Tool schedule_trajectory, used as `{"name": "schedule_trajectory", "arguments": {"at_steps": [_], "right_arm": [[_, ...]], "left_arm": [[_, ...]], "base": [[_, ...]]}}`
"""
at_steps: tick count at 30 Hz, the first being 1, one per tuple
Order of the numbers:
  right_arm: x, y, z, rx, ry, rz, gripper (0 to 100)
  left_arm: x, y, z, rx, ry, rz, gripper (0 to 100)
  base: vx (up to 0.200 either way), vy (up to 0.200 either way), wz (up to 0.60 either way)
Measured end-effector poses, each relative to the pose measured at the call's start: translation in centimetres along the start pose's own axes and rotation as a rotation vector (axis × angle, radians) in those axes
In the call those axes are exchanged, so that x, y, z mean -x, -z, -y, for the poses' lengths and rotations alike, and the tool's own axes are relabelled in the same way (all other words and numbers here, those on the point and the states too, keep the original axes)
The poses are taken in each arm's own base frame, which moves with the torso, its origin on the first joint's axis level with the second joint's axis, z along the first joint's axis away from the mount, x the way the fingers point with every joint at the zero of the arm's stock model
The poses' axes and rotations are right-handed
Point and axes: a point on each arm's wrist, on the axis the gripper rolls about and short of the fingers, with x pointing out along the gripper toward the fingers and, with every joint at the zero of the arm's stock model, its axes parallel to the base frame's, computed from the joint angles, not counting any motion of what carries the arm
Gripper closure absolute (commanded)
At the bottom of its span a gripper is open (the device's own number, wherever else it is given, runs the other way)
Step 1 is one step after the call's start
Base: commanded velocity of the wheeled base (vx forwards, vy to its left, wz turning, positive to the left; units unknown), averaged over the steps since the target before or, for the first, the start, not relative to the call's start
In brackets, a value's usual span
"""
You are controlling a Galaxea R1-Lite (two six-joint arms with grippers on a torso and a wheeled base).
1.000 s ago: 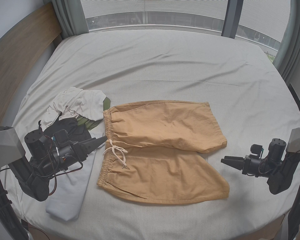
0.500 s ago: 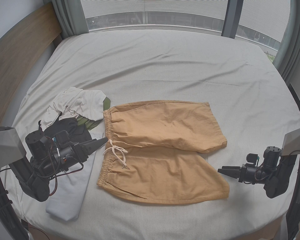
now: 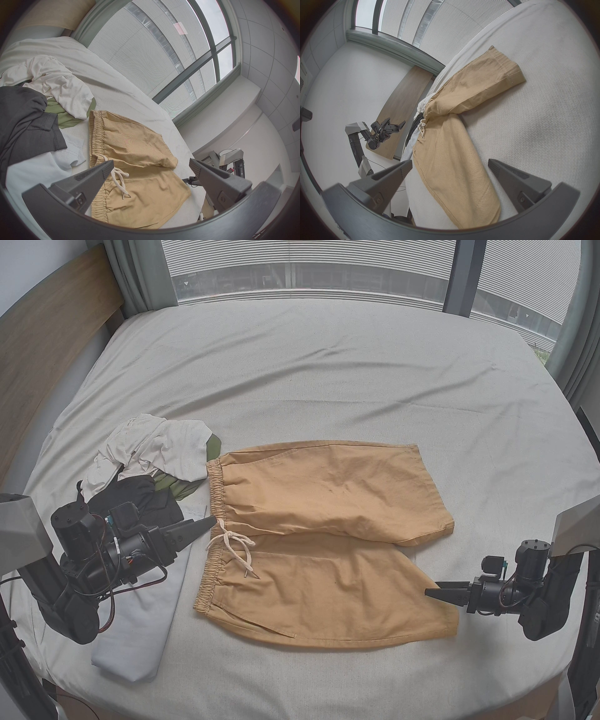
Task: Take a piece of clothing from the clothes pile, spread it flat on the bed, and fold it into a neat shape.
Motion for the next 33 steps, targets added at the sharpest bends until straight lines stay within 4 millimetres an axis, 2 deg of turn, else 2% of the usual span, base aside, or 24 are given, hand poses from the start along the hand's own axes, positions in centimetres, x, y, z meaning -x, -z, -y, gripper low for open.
{"name": "schedule_trajectory", "arguments": {"at_steps": [2,3,13,24,33], "right_arm": [[-0.1,0.0,0.1,0.0,-0.001,-0.001,0],[-0.2,0.1,0.2,0.0,0.0,-0.001,100],[-0.8,0.5,0.0,-0.004,-0.015,-0.022,100],[-1.4,1.0,-2.2,0.005,-0.06,-0.064,100],[-2.4,2.2,-4.5,0.042,-0.124,-0.131,100]], "left_arm": [[0.0,0.0,0.0,0.001,0.0,0.0,0],[0.0,0.0,0.0,0.001,0.0,-0.001,0],[-0.1,0.1,0.1,0.002,0.006,-0.004,0],[-0.1,0.2,0.2,0.002,0.008,-0.007,0],[-0.1,0.2,0.2,0.003,0.007,-0.008,0]], "base": [[0.0,0.0,0.0],[0.0,0.0,0.0],[0.0,0.0,0.0],[0.0,0.0,0.0],[0.0,0.0,0.0]]}}
